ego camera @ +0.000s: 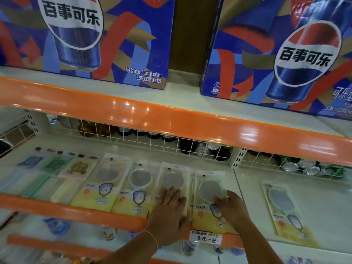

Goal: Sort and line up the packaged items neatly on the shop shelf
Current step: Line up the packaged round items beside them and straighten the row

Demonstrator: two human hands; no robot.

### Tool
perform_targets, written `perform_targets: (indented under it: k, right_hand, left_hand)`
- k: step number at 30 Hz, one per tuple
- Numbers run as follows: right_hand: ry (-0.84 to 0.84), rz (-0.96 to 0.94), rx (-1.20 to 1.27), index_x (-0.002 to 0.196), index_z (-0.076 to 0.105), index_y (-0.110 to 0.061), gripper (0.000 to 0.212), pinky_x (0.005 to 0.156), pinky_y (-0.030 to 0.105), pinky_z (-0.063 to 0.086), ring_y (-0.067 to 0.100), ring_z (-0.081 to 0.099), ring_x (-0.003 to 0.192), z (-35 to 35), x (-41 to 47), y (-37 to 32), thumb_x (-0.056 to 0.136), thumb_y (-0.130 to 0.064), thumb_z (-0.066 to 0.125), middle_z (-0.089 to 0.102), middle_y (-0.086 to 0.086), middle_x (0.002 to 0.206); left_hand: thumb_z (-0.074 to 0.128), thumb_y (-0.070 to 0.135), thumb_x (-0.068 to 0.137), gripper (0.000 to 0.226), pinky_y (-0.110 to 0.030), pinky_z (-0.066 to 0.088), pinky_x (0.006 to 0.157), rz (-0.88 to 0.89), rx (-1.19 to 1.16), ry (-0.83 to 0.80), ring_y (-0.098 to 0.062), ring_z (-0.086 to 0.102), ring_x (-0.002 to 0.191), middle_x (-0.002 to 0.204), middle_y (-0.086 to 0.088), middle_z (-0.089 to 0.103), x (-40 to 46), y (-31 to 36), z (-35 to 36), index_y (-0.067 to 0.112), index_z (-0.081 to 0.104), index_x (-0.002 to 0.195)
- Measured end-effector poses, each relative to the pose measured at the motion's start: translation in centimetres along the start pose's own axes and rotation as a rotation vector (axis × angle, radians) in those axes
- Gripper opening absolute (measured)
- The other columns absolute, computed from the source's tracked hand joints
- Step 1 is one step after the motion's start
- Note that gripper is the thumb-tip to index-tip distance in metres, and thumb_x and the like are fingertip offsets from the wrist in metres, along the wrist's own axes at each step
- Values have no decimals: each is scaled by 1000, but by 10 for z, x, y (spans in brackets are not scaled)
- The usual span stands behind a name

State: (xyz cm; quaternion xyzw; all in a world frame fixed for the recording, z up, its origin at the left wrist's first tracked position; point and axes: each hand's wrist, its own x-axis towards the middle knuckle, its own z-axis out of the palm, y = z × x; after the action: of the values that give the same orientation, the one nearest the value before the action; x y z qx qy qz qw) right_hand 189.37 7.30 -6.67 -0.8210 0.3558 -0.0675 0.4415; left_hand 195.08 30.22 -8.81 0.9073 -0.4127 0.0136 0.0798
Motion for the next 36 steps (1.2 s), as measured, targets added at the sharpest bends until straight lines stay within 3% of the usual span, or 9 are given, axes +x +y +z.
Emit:
perform_targets:
  k: [2, 6, 11, 14, 26, 32, 36]
  right_hand:
    - [1, -15, -72, 106, 61, -19, 27, 55, 24, 42, 16, 62, 80, 3, 1, -1, 82, -32, 68, 66, -1, 91]
    - [28, -60, -217, 101, 61, -18, 24, 54, 25, 42, 12, 60, 71, 9, 7, -2, 87, -38, 62, 65, -3, 82]
    - [37, -126, -306, 98, 59, -19, 25, 51, 23, 40, 10, 58, 66, 13, 11, -1, 88, -42, 61, 64, -2, 79]
    - [29, -143, -325, 95, 58, -21, 27, 56, 29, 48, 16, 62, 69, 14, 16, 4, 85, -46, 60, 64, 2, 81]
    - [38, -119, -406, 90, 54, -19, 38, 60, 30, 49, 21, 60, 71, 20, 16, 6, 83, -55, 57, 59, 8, 87]
    - [60, -109, -395, 88, 51, -18, 41, 65, 38, 57, 23, 63, 71, 22, 10, 4, 82, -59, 56, 55, 7, 89]
    - [71, -114, -491, 93, 56, -17, 45, 68, 34, 54, 20, 57, 76, 22, 6, 4, 83, -61, 52, 51, 6, 93]
  left_hand:
    - [12, 64, 95, 75, -47, -2, 121, -7, -14, 36, -28, -3, 148, 160, -10, 16, 0, 0, 0, 16, 28, 150]
    - [10, 74, 89, 87, -43, -14, 117, 22, 10, 29, -27, -10, 148, 160, -10, 13, 0, 0, -4, 16, 23, 151]
    - [17, 79, 86, 90, -45, -9, 119, 10, -11, 19, -25, -10, 148, 160, -8, 15, 1, -2, 0, 18, 26, 150]
    - [18, 80, 85, 90, -47, -5, 120, -1, -29, 9, -25, -11, 148, 160, -8, 14, 2, -2, 0, 19, 26, 150]
    - [18, 76, 86, 85, -46, -8, 119, 1, -26, 18, -25, -14, 147, 161, -9, 11, 1, -3, 2, 21, 24, 151]
    - [19, 71, 89, 81, -48, -6, 119, 6, -30, 22, -27, -12, 148, 160, -9, 13, 0, -2, 0, 19, 25, 151]
    - [20, 69, 89, 80, -45, -9, 119, 10, -48, 27, -26, -14, 147, 160, -9, 13, 0, -2, -2, 19, 25, 151]
